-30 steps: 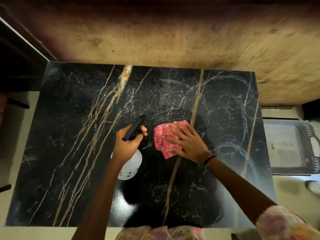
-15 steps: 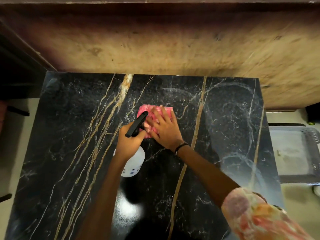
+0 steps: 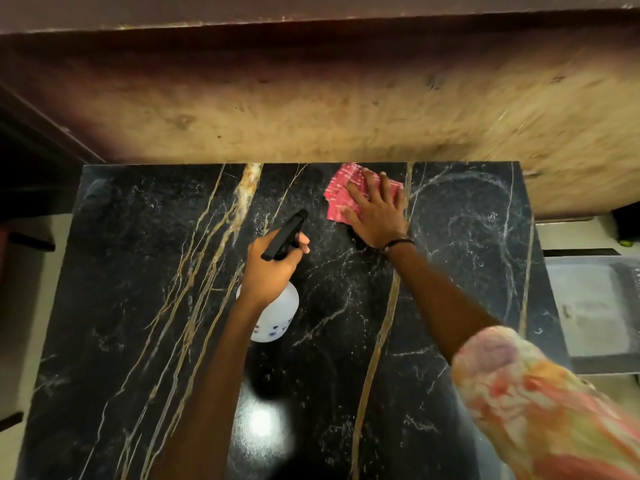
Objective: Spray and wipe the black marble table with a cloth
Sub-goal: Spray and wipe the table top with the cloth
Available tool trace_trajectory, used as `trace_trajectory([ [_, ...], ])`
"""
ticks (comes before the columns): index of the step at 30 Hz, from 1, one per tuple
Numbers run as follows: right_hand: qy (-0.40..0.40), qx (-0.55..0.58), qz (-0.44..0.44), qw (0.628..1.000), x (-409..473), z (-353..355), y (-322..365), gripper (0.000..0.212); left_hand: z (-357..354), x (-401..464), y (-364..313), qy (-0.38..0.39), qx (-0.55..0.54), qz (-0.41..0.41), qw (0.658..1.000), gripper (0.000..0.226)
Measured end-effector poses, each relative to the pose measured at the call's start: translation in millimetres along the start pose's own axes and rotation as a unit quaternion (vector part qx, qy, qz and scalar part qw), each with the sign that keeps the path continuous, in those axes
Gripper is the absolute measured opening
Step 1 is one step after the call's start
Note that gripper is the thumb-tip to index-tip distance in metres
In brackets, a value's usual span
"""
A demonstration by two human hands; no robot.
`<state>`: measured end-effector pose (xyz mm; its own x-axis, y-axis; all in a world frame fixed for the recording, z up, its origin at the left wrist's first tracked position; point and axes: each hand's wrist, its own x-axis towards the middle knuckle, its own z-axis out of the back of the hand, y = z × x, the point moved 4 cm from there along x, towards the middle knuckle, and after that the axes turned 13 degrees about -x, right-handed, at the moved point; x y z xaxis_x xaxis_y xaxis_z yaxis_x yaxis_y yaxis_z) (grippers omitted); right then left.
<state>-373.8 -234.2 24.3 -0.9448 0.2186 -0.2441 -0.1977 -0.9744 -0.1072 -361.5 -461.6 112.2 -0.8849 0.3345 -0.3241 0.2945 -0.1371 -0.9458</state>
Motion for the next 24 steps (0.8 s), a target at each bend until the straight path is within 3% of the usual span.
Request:
trace_trajectory([
  [5, -0.041, -0.002, 0.102, 0.994, 0.6, 1.4, 63.6, 0.061, -4.2, 14.7, -10.3, 0.001, -0.010, 0.003, 1.000, 0.021],
  [7, -0.061, -0.020, 0.156, 0.986, -19.9, -7.4, 59.1, 0.058, -3.8, 21.0, -12.0, -0.010, -0.012, 0.012, 1.000, 0.036],
  [9, -0.078, -0.041, 0.177, 0.980, -33.8, -18.4, 32.8, 0.058, -2.9, 26.2, -14.1, -0.007, -0.018, 0.000, 1.000, 0.035],
  [14, -0.076, -0.013, 0.070, 0.995, -19.0, -21.1, -39.3, 0.066, 0.1, 32.7, -10.8, -0.014, -0.031, -0.018, 0.999, 0.027],
  [18, -0.042, 0.023, -0.026, 0.999, 27.9, -2.7, -23.4, 0.064, -0.6, 35.9, -6.1, -0.030, -0.030, -0.031, 0.999, 0.031],
  [21, -0.010, 0.023, -0.011, 1.000, 59.5, 12.2, 21.7, 0.058, -1.7, 33.7, -6.5, -0.020, -0.021, -0.046, 0.999, 0.021],
  [24, -0.025, 0.023, 0.062, 0.997, 64.0, 22.4, 72.2, 0.057, -0.3, 31.1, -6.1, -0.007, -0.015, -0.056, 0.998, 0.017],
])
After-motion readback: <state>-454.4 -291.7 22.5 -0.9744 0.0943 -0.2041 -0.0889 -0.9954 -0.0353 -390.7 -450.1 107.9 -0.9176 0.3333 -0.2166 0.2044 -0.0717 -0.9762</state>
